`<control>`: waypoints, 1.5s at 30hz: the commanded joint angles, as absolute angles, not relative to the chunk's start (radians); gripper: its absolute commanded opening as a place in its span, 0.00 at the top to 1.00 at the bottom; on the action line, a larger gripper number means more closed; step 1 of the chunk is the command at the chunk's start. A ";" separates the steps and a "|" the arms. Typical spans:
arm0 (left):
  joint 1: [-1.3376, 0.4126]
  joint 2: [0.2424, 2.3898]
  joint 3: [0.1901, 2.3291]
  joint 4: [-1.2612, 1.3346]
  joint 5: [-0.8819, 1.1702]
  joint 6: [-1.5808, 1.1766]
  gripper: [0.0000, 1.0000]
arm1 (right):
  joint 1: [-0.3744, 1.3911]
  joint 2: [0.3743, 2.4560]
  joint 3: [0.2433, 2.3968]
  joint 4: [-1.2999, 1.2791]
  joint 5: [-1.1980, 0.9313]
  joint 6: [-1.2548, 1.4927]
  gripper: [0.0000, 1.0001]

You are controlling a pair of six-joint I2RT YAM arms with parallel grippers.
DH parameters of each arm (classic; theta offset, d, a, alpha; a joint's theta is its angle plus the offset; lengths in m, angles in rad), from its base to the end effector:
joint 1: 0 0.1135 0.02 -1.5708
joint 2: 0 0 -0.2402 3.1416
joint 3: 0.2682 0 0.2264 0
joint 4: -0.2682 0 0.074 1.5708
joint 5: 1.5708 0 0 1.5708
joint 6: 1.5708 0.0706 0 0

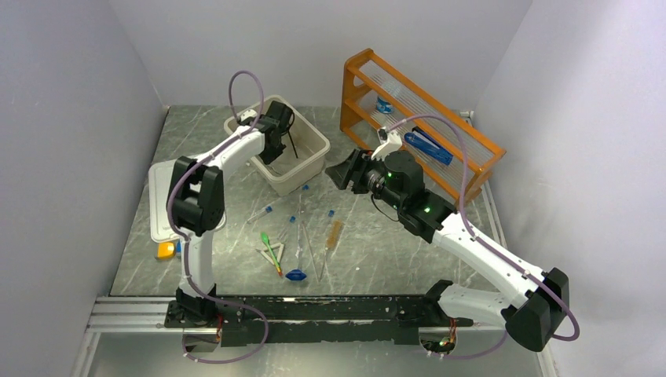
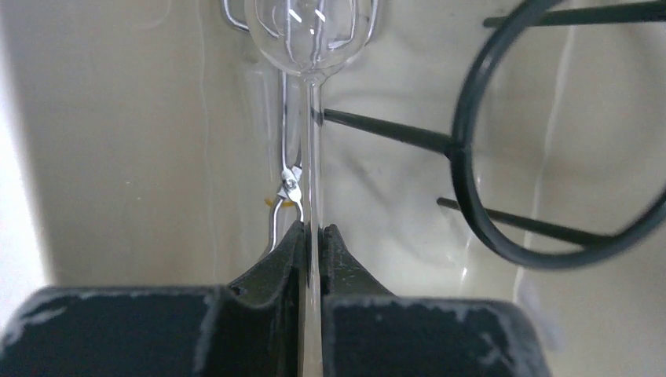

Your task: Organize the chemistry lab equipment

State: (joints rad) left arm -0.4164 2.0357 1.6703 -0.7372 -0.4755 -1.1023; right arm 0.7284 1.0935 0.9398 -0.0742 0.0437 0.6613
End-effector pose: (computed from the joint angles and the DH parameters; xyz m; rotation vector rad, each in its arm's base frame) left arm 0.3924 -0.1382 0.1842 -0.9702 2.2904 0.0288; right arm 0.2075 0.1810 0.3201 -0.0308 1.9024 0.9359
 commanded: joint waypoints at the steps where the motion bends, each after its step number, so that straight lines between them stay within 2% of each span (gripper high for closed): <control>1: -0.404 2.090 1.727 -0.801 -0.509 -1.174 0.95 | 0.726 1.087 0.933 -0.072 0.063 0.639 0.37; 18: -0.397 2.126 1.743 -0.816 -0.533 -1.171 0.85 | 0.725 1.100 0.925 -0.073 0.080 0.622 0.37; 25: -0.397 2.111 1.740 -0.797 -0.541 -1.137 0.76 | 0.724 1.105 0.914 -0.066 0.080 0.628 0.37; 29: -0.397 2.097 1.732 -0.778 -0.533 -1.108 0.75 | 0.725 1.107 0.906 -0.067 0.073 0.628 0.38; 39: -0.402 1.950 1.716 -0.702 -0.486 -0.972 0.74 | 0.743 1.168 0.856 -0.099 0.075 0.602 0.38; 45: -0.403 1.802 1.713 -0.706 -0.433 -0.873 0.71 | 0.866 1.313 0.868 -0.164 0.162 0.585 0.38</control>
